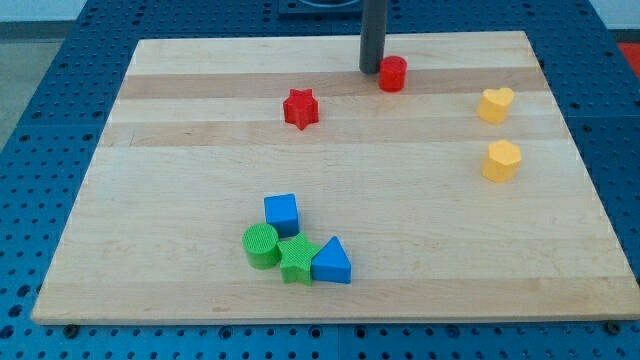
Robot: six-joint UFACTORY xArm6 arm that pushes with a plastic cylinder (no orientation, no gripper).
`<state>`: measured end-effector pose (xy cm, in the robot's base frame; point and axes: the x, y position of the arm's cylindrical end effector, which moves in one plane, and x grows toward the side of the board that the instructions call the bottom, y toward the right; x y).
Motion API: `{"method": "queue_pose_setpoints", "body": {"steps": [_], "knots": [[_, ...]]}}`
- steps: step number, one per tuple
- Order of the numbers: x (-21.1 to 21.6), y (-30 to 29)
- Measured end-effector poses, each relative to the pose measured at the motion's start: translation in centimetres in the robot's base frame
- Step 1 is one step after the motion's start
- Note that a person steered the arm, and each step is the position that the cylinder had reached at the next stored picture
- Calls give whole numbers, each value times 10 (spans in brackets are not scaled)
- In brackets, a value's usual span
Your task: Slide the red circle horizontally right to the red star
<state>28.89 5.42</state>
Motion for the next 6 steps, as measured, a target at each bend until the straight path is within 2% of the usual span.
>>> {"method": "queue_pose_setpoints", "body": {"steps": [2, 3, 4, 6], "knots": [[8, 0], [-58, 0], [-59, 33], [-7, 32]]}}
